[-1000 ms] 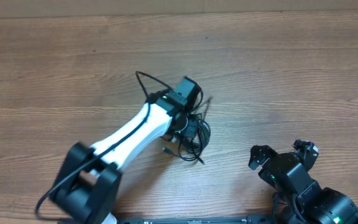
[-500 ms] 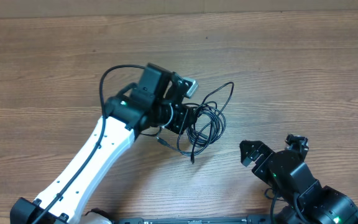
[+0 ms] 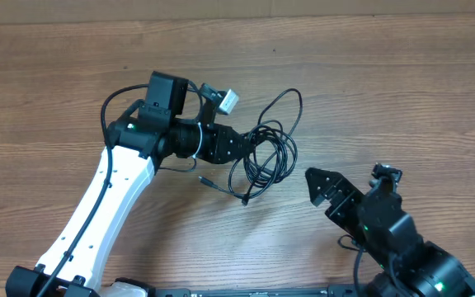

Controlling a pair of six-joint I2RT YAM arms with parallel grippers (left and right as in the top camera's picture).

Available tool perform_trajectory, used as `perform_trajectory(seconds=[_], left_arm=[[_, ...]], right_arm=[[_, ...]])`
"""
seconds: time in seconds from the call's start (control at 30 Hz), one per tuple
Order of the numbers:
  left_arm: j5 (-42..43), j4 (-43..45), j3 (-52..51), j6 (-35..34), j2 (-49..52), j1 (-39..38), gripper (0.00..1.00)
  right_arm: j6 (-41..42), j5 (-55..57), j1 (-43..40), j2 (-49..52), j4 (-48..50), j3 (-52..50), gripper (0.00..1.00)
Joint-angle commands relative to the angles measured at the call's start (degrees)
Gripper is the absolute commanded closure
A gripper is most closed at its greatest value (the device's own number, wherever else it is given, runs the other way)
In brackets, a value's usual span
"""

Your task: Untangle cables

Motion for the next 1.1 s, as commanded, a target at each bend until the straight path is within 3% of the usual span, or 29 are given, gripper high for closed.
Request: perform_trajectory(seconds=[0.0,0.2,0.57,1.07], left_arm=[[7.4,0.0,1.0,-0.8,-1.3,0.0,0.96],[7.9,0.4,1.0,-0.8,-1.3,0.0,0.96],[-5.0,-2.3,0.9,-0.8,-1.3,0.0,0.96],[-5.4,-2.2,0.7,-0.8,-1.3,-1.0,0.96]], right_arm=[[0.0,-0.3,0.0,2.9,0.7,-1.1,0.0],[-0.7,-7.3,0.0,10.8,3.8,-1.1,0.0],[-22.3,-27.6,0.0,14.4,22.5,-1.1,0.0],[-20.8,-29.6,0.0,20.3,28.6,-1.1,0.01]])
